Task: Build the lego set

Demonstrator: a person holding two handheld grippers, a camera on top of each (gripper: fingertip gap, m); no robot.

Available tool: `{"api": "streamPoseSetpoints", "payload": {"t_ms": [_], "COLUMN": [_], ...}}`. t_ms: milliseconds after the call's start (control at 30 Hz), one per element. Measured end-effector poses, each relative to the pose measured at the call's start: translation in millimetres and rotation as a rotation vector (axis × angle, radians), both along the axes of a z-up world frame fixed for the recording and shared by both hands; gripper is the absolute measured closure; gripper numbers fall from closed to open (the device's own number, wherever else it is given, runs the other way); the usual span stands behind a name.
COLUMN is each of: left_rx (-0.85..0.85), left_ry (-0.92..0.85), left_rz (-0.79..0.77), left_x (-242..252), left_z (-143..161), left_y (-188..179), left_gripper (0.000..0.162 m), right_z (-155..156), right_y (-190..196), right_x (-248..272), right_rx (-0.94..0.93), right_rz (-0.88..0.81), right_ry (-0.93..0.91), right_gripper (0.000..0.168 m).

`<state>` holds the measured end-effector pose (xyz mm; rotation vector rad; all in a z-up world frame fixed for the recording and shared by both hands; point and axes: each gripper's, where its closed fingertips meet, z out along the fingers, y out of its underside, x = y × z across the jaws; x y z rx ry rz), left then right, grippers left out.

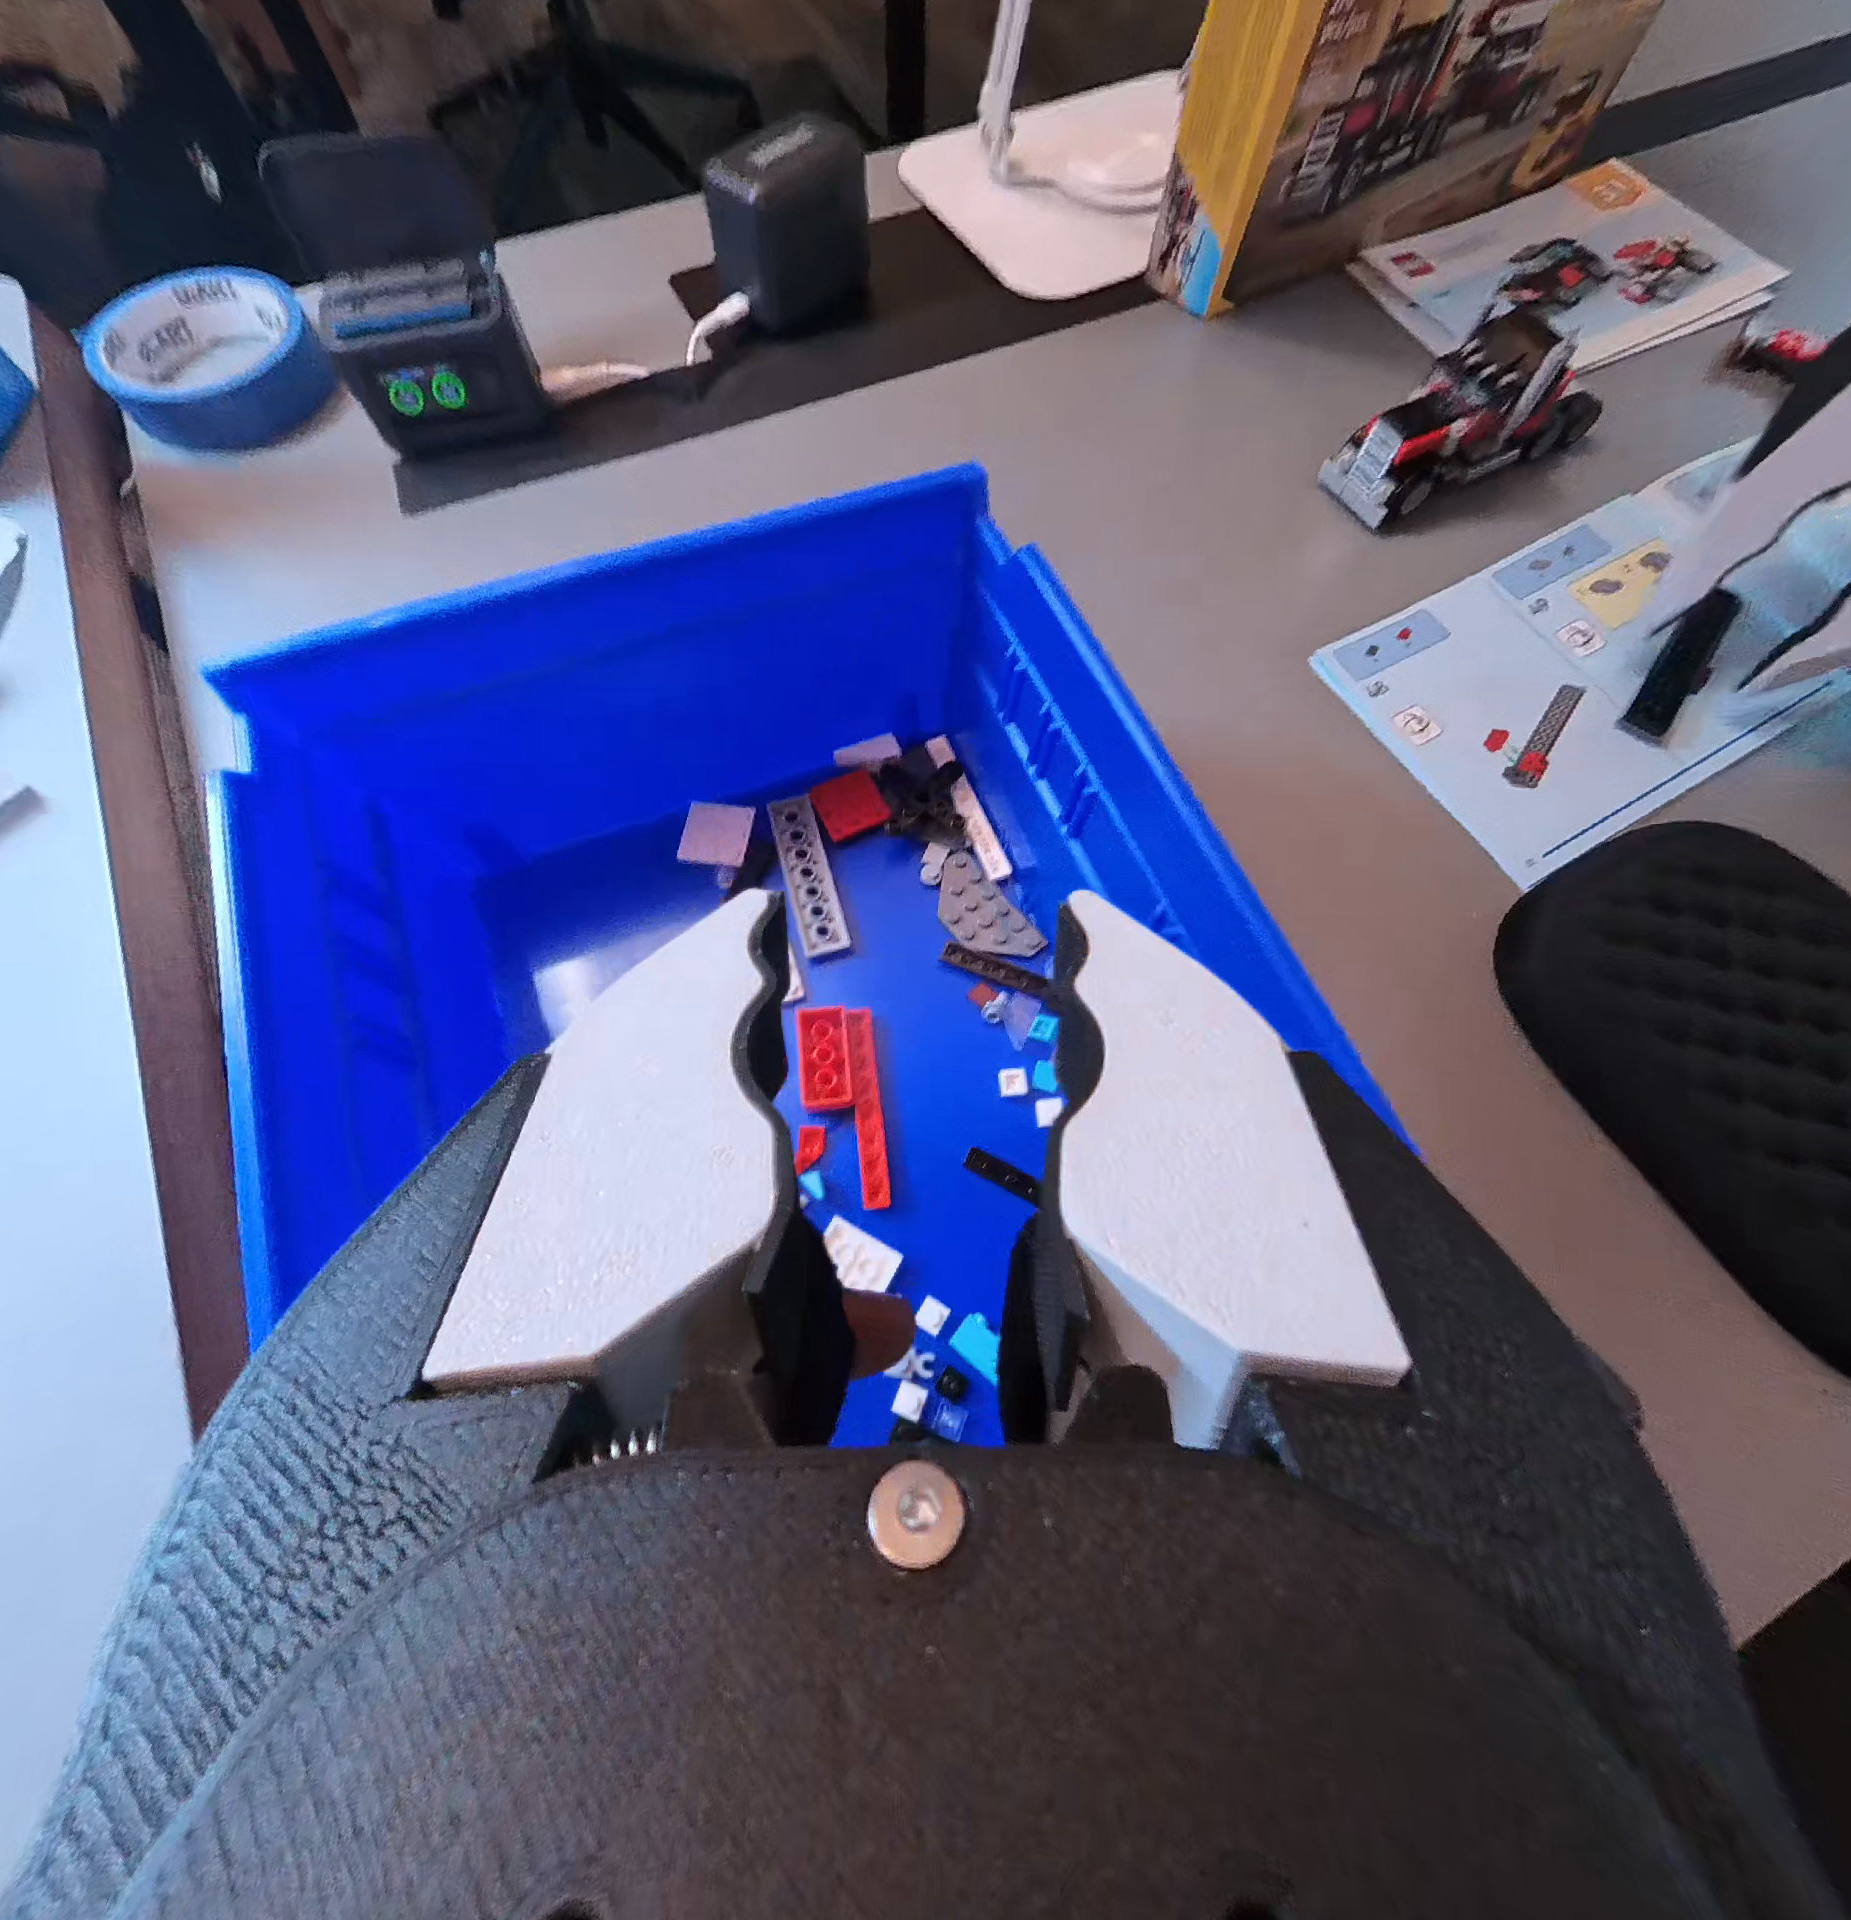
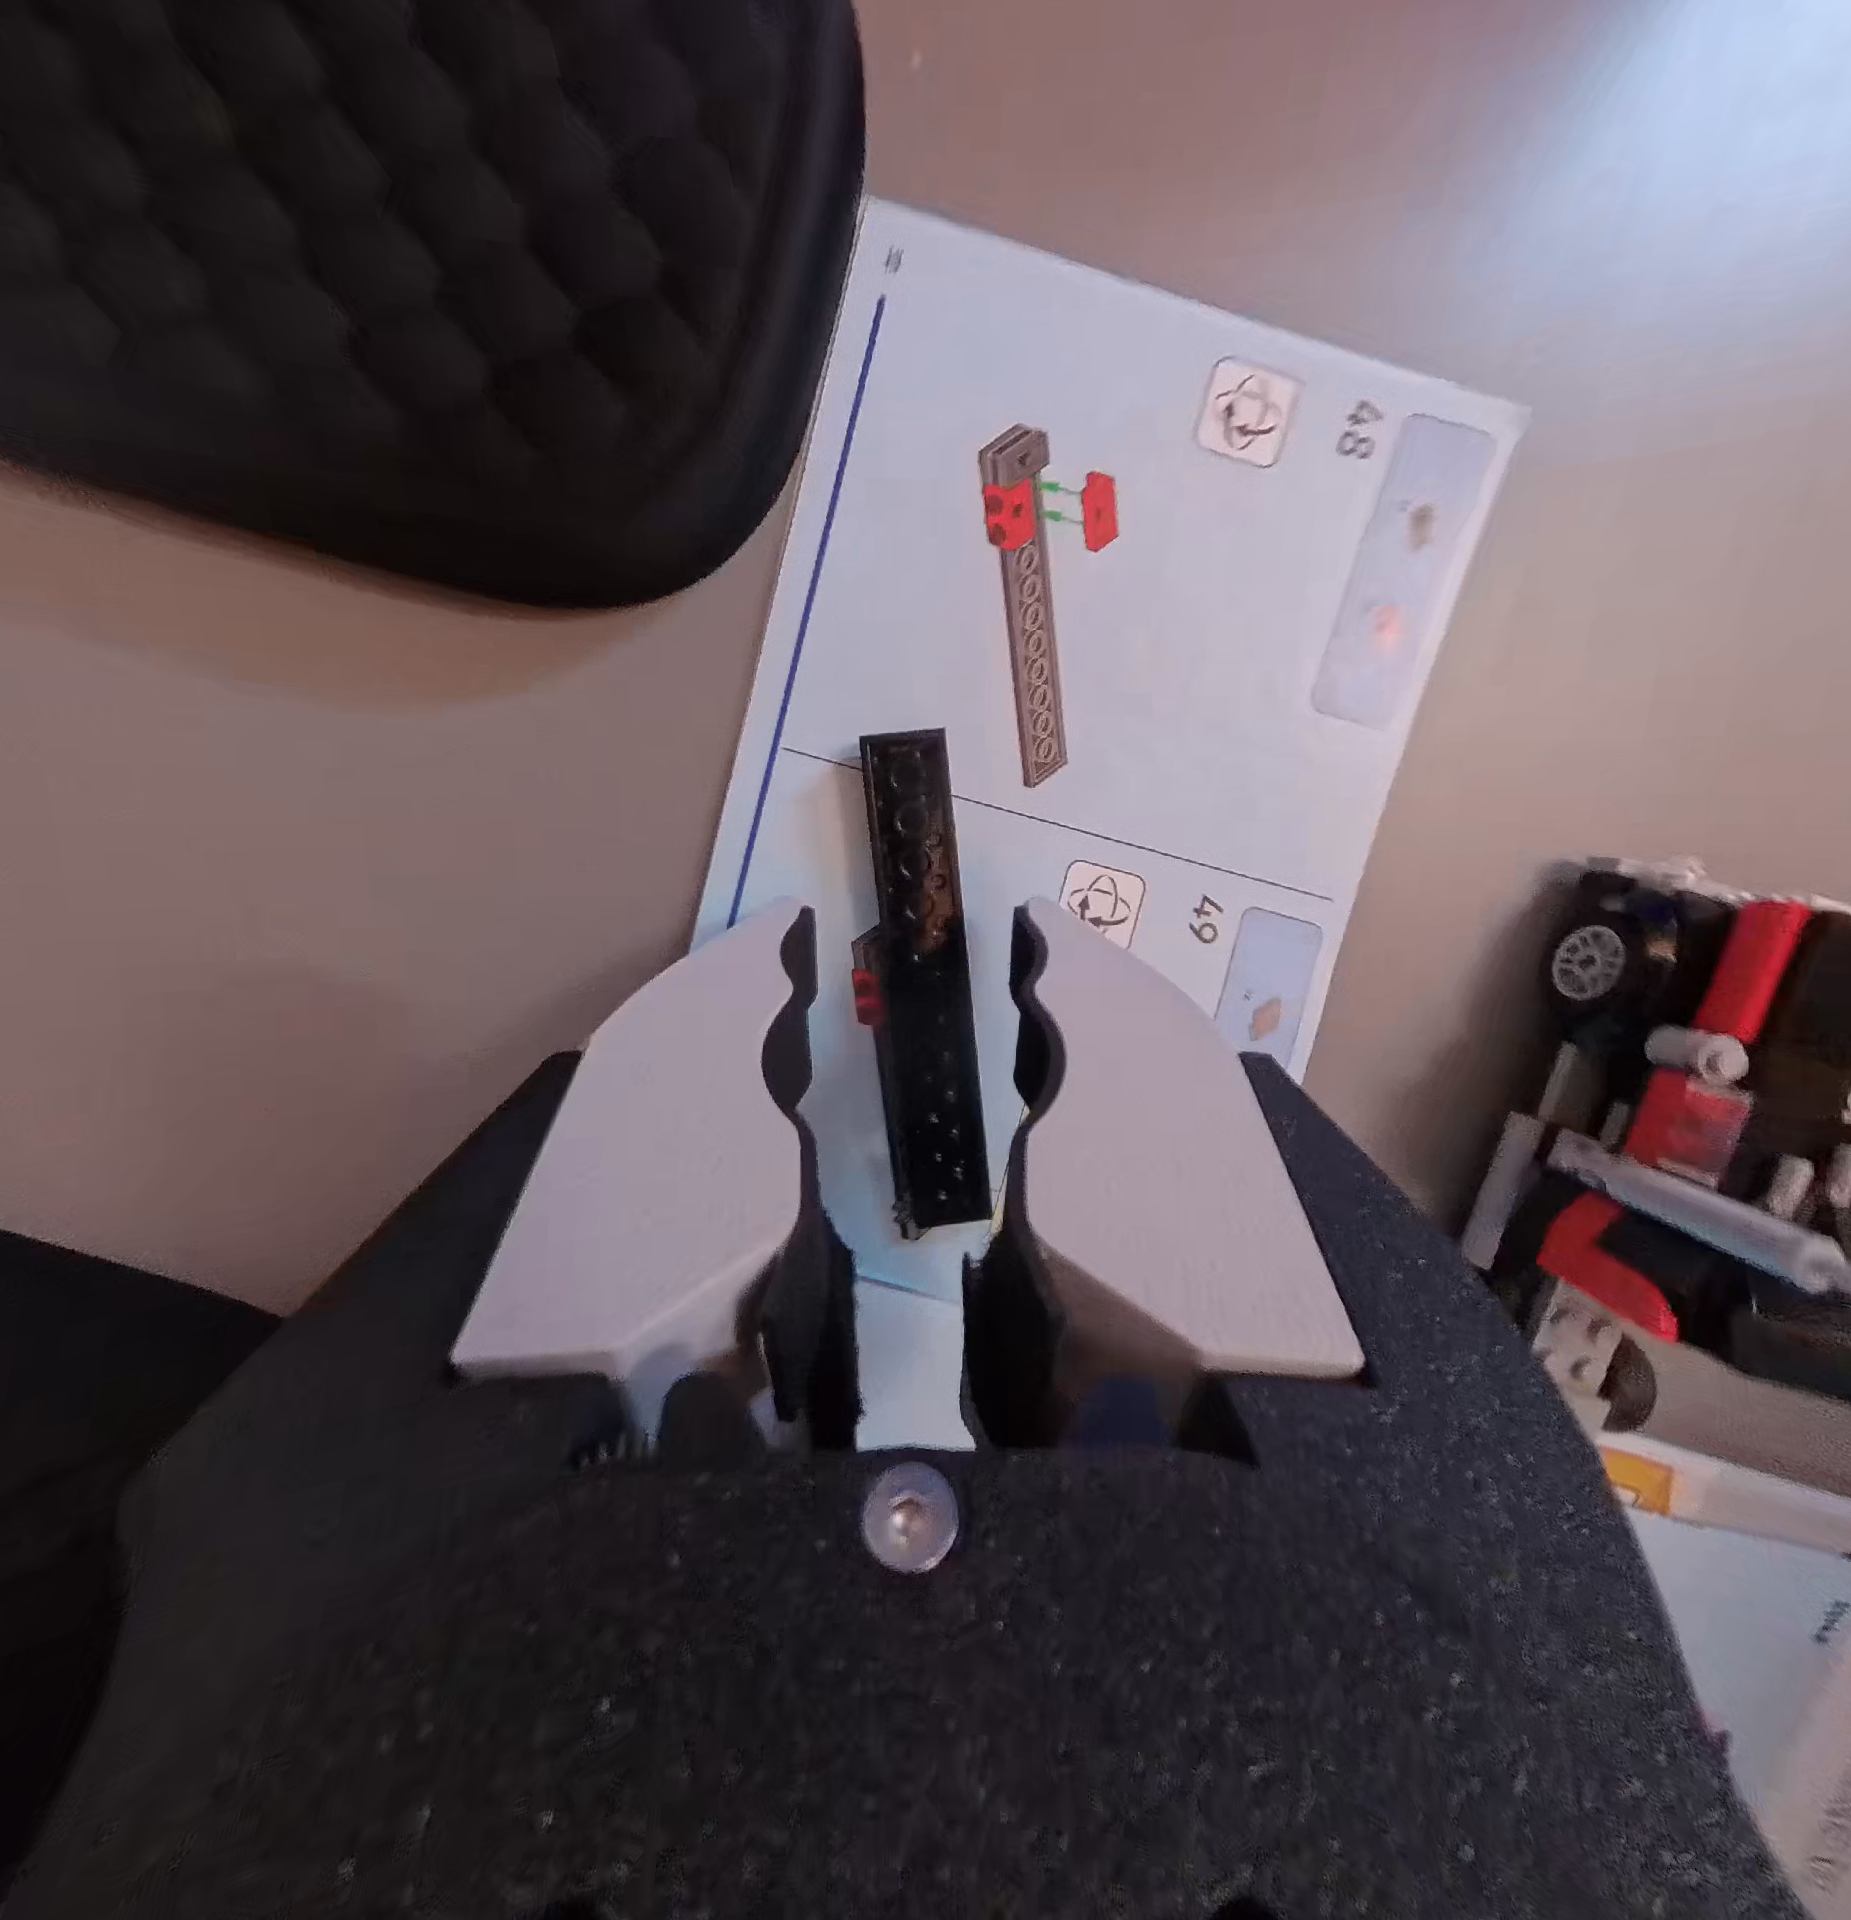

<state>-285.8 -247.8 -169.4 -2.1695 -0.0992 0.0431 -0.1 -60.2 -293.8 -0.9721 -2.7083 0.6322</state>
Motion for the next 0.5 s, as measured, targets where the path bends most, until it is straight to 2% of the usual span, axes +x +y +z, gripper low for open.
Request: {"api": "streamPoseSetpoints", "payload": {"t_ms": [300, 500], "left_rx": [-0.152, -0.171], "left_ry": [-0.009, -0.03], "left_rz": [-0.003, -0.035], "left_x": [-9.1, -0.9], "left_z": [-36.7, -48.6], "left_y": [-13.1, -11.3], "left_gripper": [0.113, 0.113], "right_z": [26.3, 25.8], "right_y": [32.5, 54.5], "right_x": [17.5, 39.7], "right_rx": [-0.257, -0.274], "right_rz": [-0.286, -0.436], "right_ry": [0.158, 0.198], "right_gripper": [0.125, 0.125]}}
